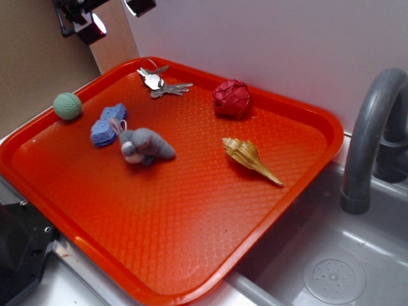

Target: Grab the silver keys.

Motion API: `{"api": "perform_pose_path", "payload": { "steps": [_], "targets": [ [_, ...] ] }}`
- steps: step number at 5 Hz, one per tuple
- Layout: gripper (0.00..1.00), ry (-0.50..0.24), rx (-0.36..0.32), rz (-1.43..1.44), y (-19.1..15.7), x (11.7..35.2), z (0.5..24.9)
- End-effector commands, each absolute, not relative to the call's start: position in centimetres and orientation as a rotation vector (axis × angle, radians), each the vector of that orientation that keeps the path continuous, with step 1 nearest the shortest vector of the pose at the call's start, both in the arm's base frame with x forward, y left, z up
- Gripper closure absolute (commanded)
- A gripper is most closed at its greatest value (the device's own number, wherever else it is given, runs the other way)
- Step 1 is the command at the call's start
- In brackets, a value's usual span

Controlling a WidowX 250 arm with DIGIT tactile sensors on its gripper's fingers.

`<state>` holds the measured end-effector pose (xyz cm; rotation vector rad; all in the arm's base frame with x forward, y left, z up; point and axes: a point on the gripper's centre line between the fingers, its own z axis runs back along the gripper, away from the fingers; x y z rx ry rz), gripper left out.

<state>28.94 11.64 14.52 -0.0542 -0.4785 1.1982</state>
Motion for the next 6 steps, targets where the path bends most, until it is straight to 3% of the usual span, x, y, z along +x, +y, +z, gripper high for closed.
{"api": "perform_pose_path", "payload": {
  "steps": [1,4,6],
  "targets": [
    [0.00,-0.485,0.024,1.362,13.8,27.9,13.0],
    [0.00,-0.464,0.058,1.359,13.9,30.8,10.0],
    [0.00,-0.384,0.083,1.348,13.3,31.4,7.5]
  ]
}}
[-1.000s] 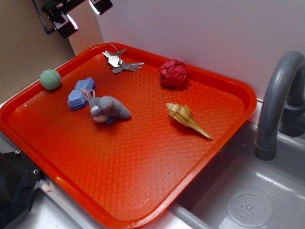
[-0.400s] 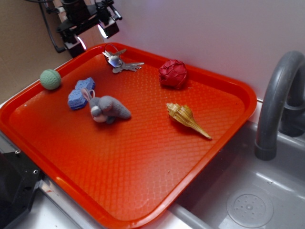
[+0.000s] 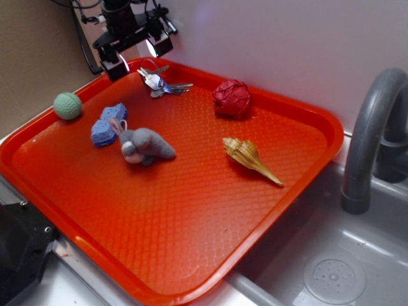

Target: Grab the silver keys.

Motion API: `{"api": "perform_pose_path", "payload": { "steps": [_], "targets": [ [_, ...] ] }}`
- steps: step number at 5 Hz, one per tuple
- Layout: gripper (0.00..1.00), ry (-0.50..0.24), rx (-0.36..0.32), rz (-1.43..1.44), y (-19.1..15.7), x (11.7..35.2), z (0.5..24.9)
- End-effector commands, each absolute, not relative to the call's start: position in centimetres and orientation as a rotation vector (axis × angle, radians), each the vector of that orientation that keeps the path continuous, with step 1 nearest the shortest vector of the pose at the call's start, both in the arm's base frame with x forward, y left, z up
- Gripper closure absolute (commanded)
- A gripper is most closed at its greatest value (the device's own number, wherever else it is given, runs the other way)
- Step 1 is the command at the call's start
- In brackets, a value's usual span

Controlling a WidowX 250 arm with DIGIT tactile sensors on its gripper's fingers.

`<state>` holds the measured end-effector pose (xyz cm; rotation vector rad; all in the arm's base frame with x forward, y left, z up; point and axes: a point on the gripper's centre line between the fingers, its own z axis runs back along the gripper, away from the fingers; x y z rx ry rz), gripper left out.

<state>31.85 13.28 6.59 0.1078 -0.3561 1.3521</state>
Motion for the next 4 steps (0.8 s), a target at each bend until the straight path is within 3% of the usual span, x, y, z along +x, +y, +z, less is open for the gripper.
{"api": "perform_pose_path", "payload": {
  "steps": [1,2,4],
  "targets": [
    [1.00,-0.372,0.082,1.340,13.3,31.1,6.9],
    [1.00,-0.365,0.073,1.322,13.1,31.2,7.1],
    [1.00,-0.281,0.005,1.227,14.4,30.8,7.8]
  ]
}}
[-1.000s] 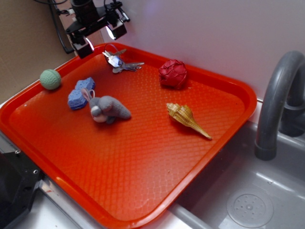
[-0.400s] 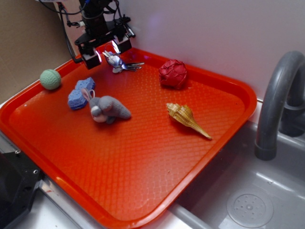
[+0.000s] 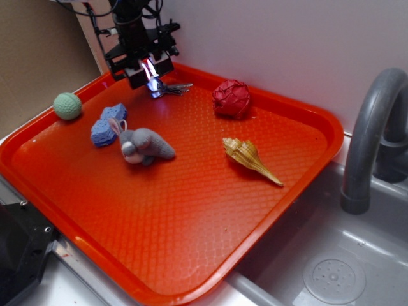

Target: Grab the silver keys.

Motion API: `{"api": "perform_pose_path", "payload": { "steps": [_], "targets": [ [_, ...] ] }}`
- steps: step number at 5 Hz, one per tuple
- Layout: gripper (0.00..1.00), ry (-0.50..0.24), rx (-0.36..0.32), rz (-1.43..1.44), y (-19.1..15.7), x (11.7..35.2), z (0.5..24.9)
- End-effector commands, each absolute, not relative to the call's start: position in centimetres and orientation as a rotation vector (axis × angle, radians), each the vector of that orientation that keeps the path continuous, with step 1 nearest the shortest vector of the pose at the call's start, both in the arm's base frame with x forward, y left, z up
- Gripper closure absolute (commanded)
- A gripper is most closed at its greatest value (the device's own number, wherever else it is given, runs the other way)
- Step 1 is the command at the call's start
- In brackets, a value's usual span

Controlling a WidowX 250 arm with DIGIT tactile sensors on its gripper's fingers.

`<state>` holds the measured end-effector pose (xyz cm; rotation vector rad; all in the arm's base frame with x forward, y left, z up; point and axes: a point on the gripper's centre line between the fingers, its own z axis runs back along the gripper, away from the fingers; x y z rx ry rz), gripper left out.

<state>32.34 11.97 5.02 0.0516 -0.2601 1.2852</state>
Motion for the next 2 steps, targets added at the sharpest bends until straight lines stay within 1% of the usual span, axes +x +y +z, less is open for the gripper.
{"api": "perform_pose_path", "payload": {
  "steps": [1,2],
  "targets": [
    [1.00,-0.209,-0.104,0.990,14.9,28.2,11.6],
    [1.00,-0.182,-0.113,0.741,12.5,24.0,16.7]
  ]
}}
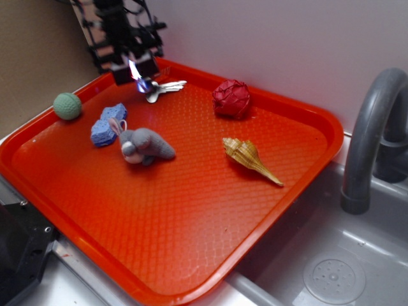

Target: Grab the silver keys.

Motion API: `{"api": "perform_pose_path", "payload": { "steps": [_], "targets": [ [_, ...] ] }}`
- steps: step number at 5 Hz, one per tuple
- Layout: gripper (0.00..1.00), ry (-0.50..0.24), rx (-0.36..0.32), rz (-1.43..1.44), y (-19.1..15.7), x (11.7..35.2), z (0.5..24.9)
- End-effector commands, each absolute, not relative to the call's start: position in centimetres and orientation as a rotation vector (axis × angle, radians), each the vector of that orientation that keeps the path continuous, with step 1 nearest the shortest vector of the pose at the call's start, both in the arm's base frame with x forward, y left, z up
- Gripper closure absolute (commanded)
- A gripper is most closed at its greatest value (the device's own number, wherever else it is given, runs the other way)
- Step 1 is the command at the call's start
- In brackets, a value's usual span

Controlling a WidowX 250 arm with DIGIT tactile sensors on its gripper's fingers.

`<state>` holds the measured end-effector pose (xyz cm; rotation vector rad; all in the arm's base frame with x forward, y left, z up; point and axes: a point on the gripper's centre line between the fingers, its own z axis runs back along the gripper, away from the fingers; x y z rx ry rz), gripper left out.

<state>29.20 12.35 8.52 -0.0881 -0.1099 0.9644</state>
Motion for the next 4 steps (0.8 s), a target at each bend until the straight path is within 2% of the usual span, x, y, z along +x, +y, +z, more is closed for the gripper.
{"api": "perform_pose_path", "payload": {
  "steps": [1,2,3,4],
  "targets": [
    [1.00,-0.165,-0.174,0.494,9.1,22.9,21.5],
    [1.00,-0.200,-0.131,0.237,7.8,22.9,25.7],
    [1.00,-0.180,-0.157,-0.012,7.5,22.6,24.7],
    [1.00,-0.142,-0.175,-0.254,7.4,23.4,23.8]
  ]
}}
